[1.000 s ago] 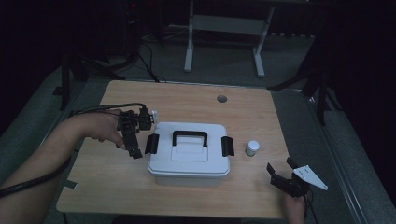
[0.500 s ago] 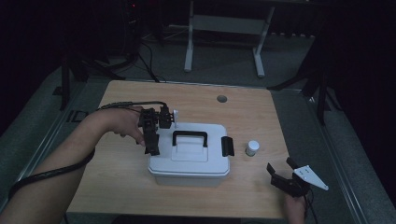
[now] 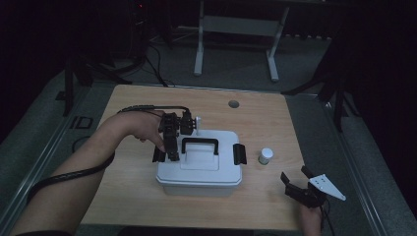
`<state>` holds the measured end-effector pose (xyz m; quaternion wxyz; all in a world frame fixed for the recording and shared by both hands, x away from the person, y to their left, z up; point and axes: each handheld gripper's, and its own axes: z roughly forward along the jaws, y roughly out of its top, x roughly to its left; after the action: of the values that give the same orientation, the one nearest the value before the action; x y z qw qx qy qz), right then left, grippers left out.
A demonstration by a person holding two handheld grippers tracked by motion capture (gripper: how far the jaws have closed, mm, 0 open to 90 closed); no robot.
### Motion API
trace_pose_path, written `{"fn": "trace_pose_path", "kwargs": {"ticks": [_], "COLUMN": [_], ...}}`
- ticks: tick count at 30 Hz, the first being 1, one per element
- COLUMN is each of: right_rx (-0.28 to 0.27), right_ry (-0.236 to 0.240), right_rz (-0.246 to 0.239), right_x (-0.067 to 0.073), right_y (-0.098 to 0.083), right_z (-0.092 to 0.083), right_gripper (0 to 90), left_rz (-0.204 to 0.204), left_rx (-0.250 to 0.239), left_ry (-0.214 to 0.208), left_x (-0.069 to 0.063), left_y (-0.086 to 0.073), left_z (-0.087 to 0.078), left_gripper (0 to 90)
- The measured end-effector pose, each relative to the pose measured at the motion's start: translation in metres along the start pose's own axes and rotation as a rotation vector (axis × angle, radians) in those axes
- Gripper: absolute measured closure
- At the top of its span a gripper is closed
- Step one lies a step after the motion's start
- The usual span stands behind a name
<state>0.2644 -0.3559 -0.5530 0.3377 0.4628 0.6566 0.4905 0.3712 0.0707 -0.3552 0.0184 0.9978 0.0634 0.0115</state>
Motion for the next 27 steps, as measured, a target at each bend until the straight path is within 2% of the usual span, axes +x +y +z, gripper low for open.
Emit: {"fn": "trace_pose_path", "kwargs": {"ticks": [2,3,5,9,13,14,16,17,18,22,23,24,25,26,27], "right_rx": [0.002,0.003,0.003,0.003,0.002,0.004,0.004,0.001,0.001,-0.001,0.000,0.000,0.001,0.000,0.000], "right_ry": [0.007,0.008,0.010,0.010,0.010,0.011,0.012,0.015,0.015,0.016,0.017,0.017,0.018,0.018,0.018], "right_rz": [-0.005,-0.008,-0.005,0.001,-0.002,-0.001,-0.001,0.003,0.003,0.005,0.004,0.004,0.004,0.004,0.004], "right_x": [0.001,0.001,0.000,0.000,0.000,0.000,0.000,-0.001,-0.001,-0.001,-0.001,-0.001,-0.001,-0.001,-0.001], "right_y": [0.000,0.000,0.000,0.000,0.000,0.000,0.000,0.000,0.000,0.000,0.000,0.000,0.000,0.000,0.000], "right_z": [0.000,0.001,0.000,0.000,0.000,0.000,0.000,0.000,0.000,0.000,0.000,0.000,0.000,0.000,0.000], "right_gripper": [12.6,12.6,12.6,12.6,12.6,12.6,12.6,12.6,12.6,12.6,12.6,12.6,12.6,12.6,12.6], "left_rz": [0.010,0.017,0.023,0.047,0.056,0.059,0.070,0.072,0.075,0.070,0.075,0.075,0.067,0.079,0.073], "left_rx": [0.005,0.010,0.010,0.042,0.036,0.038,0.042,0.046,0.047,0.060,0.067,0.073,0.079,0.077,0.079], "left_ry": [-0.005,0.009,0.011,0.038,0.029,0.019,0.026,0.023,0.032,0.029,0.039,0.032,0.001,0.000,-0.009], "left_x": [0.001,0.001,0.001,0.001,0.002,0.001,0.002,0.002,0.002,0.004,0.003,0.005,0.005,0.004,0.003], "left_y": [0.003,0.004,0.008,0.014,0.019,0.020,0.024,0.026,0.027,0.031,0.032,0.032,0.032,0.033,0.033], "left_z": [0.000,0.000,0.001,0.007,0.010,0.011,0.013,0.014,0.016,0.018,0.018,0.018,0.018,0.018,0.018], "left_gripper": [19.0,19.2,22.4,25.5,36.2,36.2,38.5,46.6,46.6,56.4,63.4,63.4,66.7,73.7,76.0]}}
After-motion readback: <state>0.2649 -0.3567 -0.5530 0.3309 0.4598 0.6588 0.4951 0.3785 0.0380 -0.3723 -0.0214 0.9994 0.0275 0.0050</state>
